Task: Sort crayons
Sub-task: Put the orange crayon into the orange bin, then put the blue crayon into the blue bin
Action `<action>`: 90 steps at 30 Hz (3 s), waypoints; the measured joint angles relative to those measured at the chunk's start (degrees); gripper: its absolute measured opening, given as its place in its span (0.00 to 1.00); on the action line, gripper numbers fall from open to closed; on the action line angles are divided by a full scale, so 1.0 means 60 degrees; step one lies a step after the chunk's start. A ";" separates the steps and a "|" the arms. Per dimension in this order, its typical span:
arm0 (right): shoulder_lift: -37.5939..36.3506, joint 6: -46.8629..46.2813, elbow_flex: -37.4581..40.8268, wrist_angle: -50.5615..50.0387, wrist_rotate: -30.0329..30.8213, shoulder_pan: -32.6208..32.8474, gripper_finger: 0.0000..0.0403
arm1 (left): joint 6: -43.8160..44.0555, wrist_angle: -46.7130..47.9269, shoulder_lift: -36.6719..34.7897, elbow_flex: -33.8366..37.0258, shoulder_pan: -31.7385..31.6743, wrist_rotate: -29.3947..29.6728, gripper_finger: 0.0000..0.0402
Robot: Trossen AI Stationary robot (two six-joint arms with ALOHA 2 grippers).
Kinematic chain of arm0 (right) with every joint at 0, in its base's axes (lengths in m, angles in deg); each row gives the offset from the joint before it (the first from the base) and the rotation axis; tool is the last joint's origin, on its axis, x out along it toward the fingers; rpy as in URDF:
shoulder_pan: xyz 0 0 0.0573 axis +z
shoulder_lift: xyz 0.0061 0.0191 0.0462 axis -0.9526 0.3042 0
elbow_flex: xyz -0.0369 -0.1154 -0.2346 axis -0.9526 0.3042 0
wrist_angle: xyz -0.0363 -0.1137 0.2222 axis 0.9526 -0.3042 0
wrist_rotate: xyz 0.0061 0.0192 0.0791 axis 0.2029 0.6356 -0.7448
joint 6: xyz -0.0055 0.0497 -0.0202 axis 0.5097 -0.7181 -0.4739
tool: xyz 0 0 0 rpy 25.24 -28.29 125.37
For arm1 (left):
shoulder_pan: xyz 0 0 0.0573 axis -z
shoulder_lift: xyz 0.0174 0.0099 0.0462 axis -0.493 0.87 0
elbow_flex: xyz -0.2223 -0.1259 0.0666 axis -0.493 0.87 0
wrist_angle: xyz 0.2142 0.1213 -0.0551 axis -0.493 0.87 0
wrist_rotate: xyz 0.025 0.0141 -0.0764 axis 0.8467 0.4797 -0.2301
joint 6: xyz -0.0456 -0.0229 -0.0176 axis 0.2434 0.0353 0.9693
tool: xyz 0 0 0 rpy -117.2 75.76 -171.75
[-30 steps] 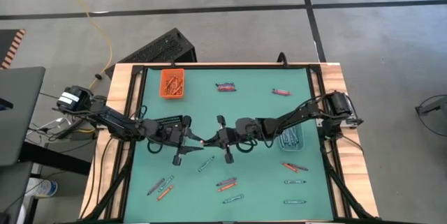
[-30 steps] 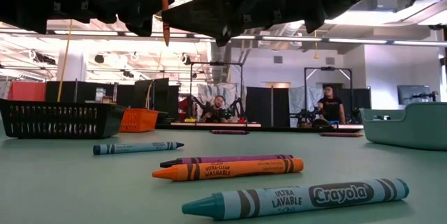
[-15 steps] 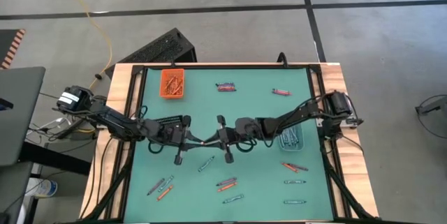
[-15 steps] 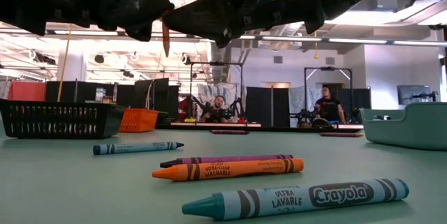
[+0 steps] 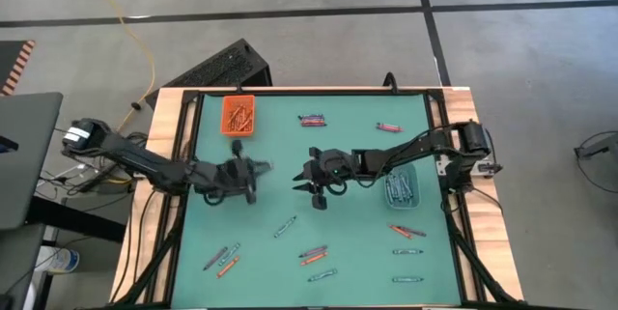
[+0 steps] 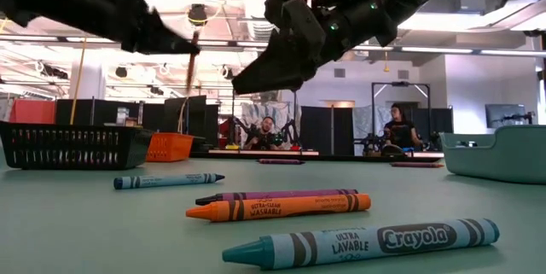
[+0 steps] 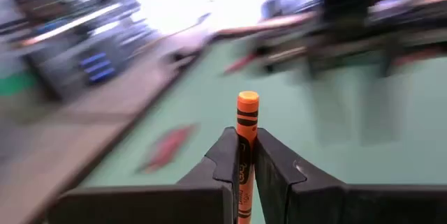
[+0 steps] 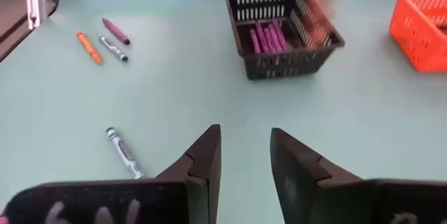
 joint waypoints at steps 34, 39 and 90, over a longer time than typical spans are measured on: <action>-0.0057 0.0075 -0.0007 0.0652 -0.0044 0.0674 0.29 | 0.1927 0.5883 0.1380 -0.2135 -1.1178 -0.6873 0.03; -0.0057 0.0078 -0.0007 0.0664 -0.0044 0.0670 0.29 | 0.1835 0.5914 0.1579 -0.2135 -1.1178 -0.6615 0.06; 0.1247 0.2310 -0.0009 0.1306 -0.0059 0.1862 0.29 | 0.1614 0.0212 -0.0527 0.0106 0.1030 -0.4378 0.27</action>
